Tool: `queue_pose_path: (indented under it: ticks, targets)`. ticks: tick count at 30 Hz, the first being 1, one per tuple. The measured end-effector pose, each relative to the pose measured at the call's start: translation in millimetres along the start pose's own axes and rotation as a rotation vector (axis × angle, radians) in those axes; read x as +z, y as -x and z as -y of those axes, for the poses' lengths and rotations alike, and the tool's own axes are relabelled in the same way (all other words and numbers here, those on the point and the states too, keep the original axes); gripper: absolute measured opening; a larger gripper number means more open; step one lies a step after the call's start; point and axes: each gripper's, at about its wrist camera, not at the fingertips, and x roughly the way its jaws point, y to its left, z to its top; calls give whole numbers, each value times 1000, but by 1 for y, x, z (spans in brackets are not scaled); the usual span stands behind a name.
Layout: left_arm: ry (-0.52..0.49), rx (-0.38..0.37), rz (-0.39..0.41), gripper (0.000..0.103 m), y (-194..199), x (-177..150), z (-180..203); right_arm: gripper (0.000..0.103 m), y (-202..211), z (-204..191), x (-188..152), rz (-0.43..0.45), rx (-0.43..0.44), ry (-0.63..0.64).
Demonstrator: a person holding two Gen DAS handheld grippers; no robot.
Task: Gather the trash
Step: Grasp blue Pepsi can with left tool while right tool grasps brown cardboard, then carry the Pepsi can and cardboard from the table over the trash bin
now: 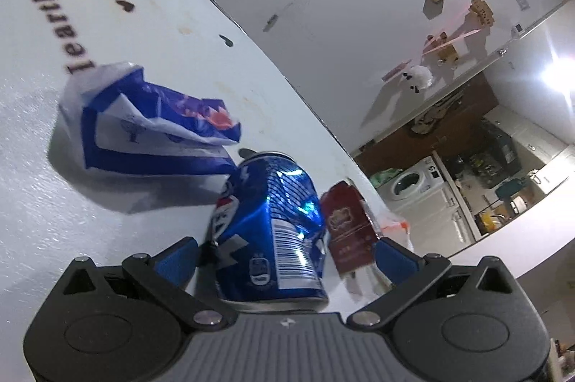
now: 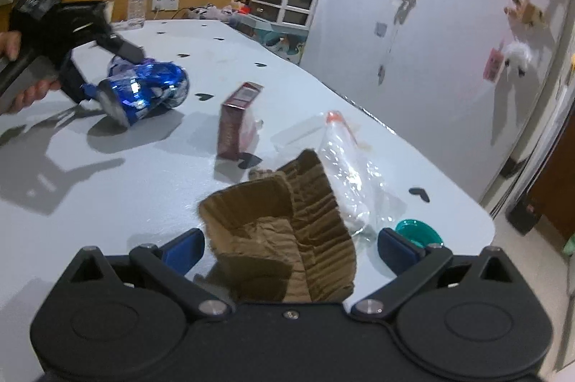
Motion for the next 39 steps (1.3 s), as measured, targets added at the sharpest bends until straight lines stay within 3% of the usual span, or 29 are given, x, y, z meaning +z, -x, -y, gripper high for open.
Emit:
queue_pose_path:
  ticks: [4, 6, 9, 16, 20, 26, 31, 39]
  targets:
    - [27, -51, -24, 101, -5, -2, 2, 103, -6, 11, 0, 9, 41, -92]
    - [36, -68, -13, 94, -6, -2, 3, 103, -6, 16, 0, 7, 85, -157]
    - [76, -73, 12, 87, -8, 0, 3, 90, -5, 20, 0, 9, 143, -234]
    - [84, -1, -9, 71, -23, 4, 8, 73, 2, 11, 3, 18, 102, -270]
    - [91, 40, -15, 48, -28, 3, 8, 63, 6, 8, 9, -22, 93, -281]
    - [7, 98, -1, 47, -22, -3, 28, 59, 13, 2, 11, -61, 81, -290]
    - [-174, 187, 19, 47, -8, -15, 61, 59, 22, -2, 8, -64, 48, -340]
    - [-253, 164, -55, 46, 6, -46, 91, 59, 46, -12, 2, -48, 56, -414]
